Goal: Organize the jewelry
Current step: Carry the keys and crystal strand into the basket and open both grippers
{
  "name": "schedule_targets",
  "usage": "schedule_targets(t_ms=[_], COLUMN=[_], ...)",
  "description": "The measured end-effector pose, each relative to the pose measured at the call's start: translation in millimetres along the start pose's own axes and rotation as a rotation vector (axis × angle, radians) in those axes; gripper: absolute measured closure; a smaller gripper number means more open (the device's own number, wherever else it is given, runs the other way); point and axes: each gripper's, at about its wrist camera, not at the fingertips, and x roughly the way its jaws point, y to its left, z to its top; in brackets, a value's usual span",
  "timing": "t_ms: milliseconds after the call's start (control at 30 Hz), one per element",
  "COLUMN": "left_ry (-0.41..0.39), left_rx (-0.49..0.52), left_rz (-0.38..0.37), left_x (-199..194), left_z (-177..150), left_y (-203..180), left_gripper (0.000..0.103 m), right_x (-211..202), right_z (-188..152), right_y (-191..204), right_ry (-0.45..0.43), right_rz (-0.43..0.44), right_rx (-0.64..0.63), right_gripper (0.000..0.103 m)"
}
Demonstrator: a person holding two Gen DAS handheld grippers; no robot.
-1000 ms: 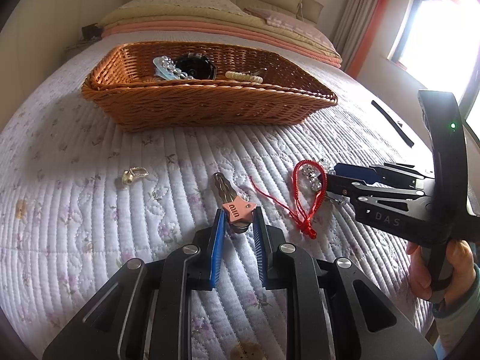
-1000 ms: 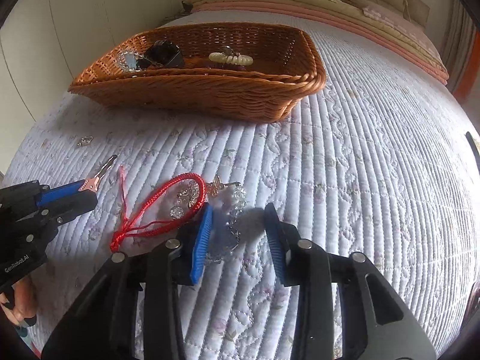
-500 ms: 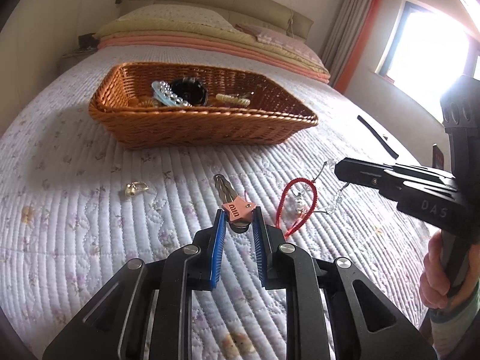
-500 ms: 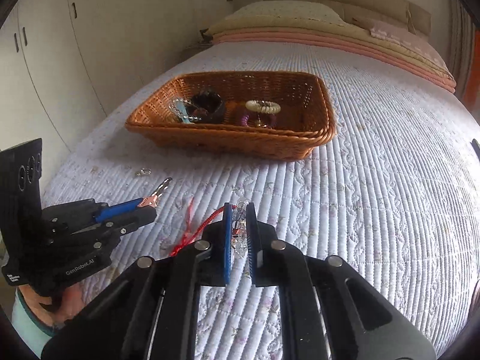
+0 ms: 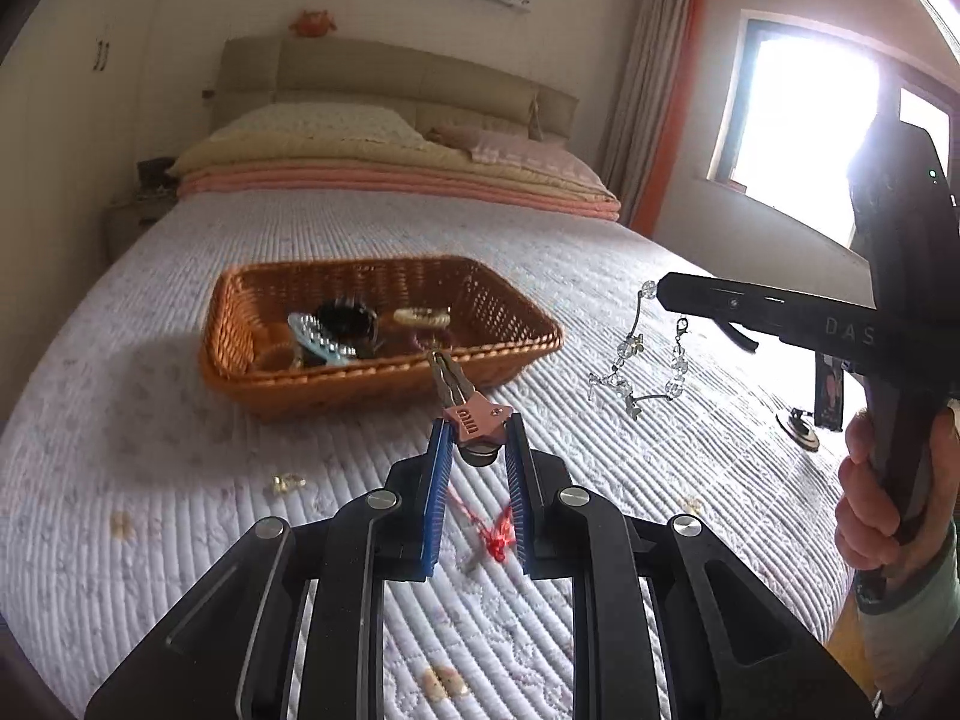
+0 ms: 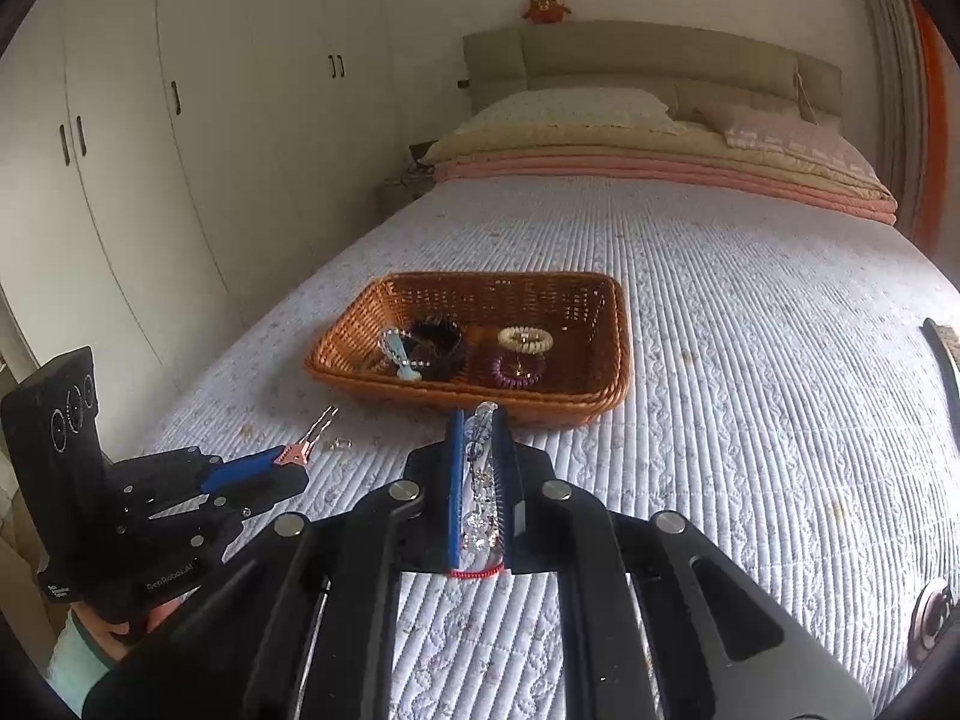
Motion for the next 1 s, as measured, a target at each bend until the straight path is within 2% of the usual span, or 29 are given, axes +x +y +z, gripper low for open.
schedule_targets(t_ms=[133, 233, 367, 467, 633, 900, 967, 1000], left_ry=[-0.048, -0.053, -0.009, 0.057, 0.113, 0.157, 0.163, 0.158], left_rx=[0.029, 0.016, -0.016, -0.047, -0.085, -0.046, -0.053, -0.061], left_rz=[0.025, 0.030, 0.019, 0.028, 0.043, 0.066, 0.063, 0.055], left_x=[3.7, 19.8, 59.6, 100.9, 138.3, 156.9, 156.3, 152.9], left_z=[36.2, 63.4, 82.6, 82.7, 73.9, 61.8, 61.0, 61.1], left_y=[3.6, 15.6, 34.6, 48.3, 58.7, 48.5, 49.7, 50.8], left_gripper=[0.086, 0.086, 0.086, 0.086, 0.086, 0.086, 0.081, 0.072], right_x=[-0.9, 12.7, 60.0, 100.2, 159.6, 191.2, 191.6, 191.7], right_z=[32.4, 58.0, 81.4, 87.1, 82.8, 60.8, 58.2, 57.2], right_y=[-1.0, -4.7, -18.2, -29.5, -43.7, -59.8, -59.4, -59.0], right_ry=[-0.058, -0.079, -0.019, 0.037, 0.131, 0.197, 0.200, 0.205], right_rz=[-0.013, -0.025, -0.032, -0.050, -0.096, -0.099, -0.098, -0.089], right_rx=[-0.008, -0.003, 0.032, 0.066, 0.097, 0.146, 0.150, 0.154], right_gripper=[0.095, 0.095, 0.095, 0.095, 0.095, 0.095, 0.095, 0.095])
